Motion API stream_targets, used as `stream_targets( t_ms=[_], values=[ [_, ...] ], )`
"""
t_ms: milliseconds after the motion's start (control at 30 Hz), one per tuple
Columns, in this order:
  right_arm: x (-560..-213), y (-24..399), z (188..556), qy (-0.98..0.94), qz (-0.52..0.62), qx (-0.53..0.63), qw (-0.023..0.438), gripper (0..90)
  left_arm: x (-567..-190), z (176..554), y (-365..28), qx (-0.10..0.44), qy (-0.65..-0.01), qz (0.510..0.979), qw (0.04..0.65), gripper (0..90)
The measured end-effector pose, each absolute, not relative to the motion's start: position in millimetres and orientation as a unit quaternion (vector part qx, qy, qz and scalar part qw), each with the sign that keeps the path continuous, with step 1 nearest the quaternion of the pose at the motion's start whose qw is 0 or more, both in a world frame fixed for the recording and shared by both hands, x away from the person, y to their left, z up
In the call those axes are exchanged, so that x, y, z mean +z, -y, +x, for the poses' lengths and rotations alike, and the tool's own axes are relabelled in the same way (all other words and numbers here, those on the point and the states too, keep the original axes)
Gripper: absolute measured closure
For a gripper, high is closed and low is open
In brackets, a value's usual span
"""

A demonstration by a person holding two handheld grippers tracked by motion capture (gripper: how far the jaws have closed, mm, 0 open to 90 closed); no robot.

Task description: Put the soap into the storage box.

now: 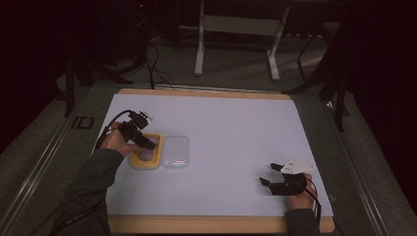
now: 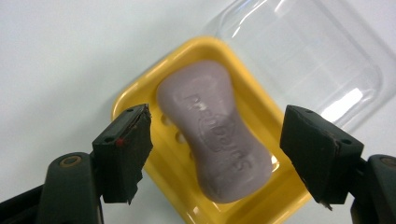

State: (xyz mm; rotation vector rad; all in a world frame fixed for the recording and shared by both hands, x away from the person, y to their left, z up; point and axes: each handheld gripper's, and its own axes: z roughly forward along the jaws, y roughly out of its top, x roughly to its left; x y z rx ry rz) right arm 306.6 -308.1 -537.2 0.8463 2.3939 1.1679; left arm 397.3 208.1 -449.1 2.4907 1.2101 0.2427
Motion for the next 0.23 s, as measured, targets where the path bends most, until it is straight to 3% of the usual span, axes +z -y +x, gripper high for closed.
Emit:
stream_targets(
  t_ms=[233],
  values=[
    [-537, 308, 307, -0.845, 0.298, 0.409, 0.172, 25.7, -440, 360, -191, 0.14, -0.385, 0.882, 0.234, 25.7]
  ],
)
